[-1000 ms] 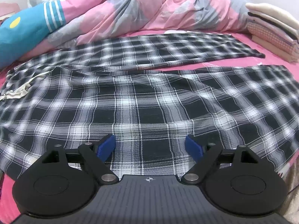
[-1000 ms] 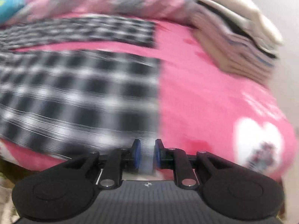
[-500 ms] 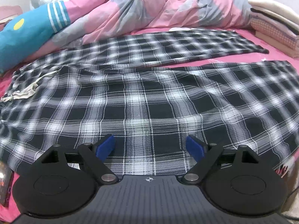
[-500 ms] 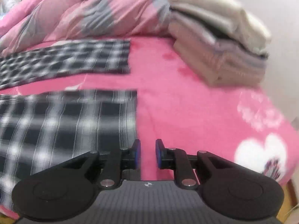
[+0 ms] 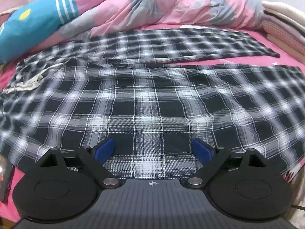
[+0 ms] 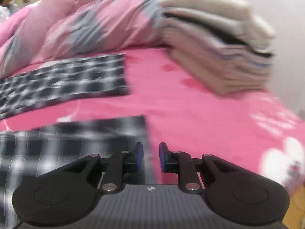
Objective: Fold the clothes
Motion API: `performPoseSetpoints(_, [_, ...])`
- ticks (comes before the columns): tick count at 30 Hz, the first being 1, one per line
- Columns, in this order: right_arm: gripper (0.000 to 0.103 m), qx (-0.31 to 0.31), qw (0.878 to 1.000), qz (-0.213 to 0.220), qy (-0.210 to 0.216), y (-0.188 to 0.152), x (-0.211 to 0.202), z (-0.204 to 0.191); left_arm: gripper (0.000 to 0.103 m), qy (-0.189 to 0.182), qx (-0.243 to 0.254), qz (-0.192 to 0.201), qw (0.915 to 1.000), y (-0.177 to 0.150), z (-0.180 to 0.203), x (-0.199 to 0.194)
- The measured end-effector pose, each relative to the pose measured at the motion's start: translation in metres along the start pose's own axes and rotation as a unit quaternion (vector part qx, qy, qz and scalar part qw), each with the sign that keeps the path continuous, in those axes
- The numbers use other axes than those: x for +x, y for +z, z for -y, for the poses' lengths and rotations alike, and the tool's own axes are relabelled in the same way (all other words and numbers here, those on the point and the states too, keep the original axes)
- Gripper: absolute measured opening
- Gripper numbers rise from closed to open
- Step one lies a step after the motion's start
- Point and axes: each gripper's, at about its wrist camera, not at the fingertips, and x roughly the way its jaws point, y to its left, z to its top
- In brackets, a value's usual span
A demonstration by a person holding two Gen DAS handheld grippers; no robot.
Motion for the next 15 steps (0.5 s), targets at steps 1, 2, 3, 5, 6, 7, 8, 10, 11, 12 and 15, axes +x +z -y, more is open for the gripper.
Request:
performPoseSetpoints(1, [0.02,0.013,1.0,0.002,0.017,-0.004,-0.011,0.004,0.09,0.002,-0.003,0.001,1.0,0.0,0.0,-0.001])
performPoseSetpoints(2, [0.021,0.024,0.999,0.005,0.036,-0.007,-0.021,0.005,0.09,0.005,-0.005,0.002,1.0,0.001,-0.001,-0.003])
performPoseSetpoints(3, [0.021,0.03,0.998,0.01,0.056,-0.01,-0.031,0.003,0.09,0.007,-0.007,0.005,0.9999,0.001,-0.002,-0.005])
performPoseSetpoints(5, [0.025,0.02,0.995,0.025,0.097,-0.015,-0.053,-0.016,0.09,0.009,-0.01,0.009,0.9999,0.0,-0.004,-0.012])
performPoseSetpoints(6, [0.027,0.009,0.992,0.033,0.118,-0.019,-0.063,-0.029,0.09,0.013,-0.011,0.008,0.9998,0.0,-0.005,-0.015])
performPoseSetpoints(7, [0.032,-0.011,0.989,0.04,0.142,-0.023,-0.072,-0.047,0.09,0.016,-0.011,0.007,0.9998,-0.001,-0.006,-0.018])
performPoseSetpoints(8, [0.036,-0.03,0.985,0.046,0.165,-0.026,-0.079,-0.063,0.09,0.023,-0.011,0.004,0.9997,-0.002,-0.008,-0.021])
performPoseSetpoints(10, [0.036,-0.074,0.973,0.046,0.213,-0.031,-0.087,-0.098,0.09,0.033,-0.011,0.001,0.9994,-0.003,-0.012,-0.025])
performPoseSetpoints(11, [0.037,-0.097,0.967,0.045,0.232,-0.034,-0.09,-0.115,0.09,0.038,-0.012,0.0,0.9992,-0.004,-0.014,-0.028])
performPoseSetpoints(12, [0.038,-0.119,0.96,0.043,0.25,-0.036,-0.093,-0.133,0.09,0.042,-0.015,-0.003,0.999,-0.005,-0.016,-0.029])
performPoseSetpoints(15, [0.04,-0.171,0.942,0.032,0.288,-0.05,-0.098,-0.179,0.09,0.049,-0.023,-0.014,0.9984,-0.011,-0.022,-0.03])
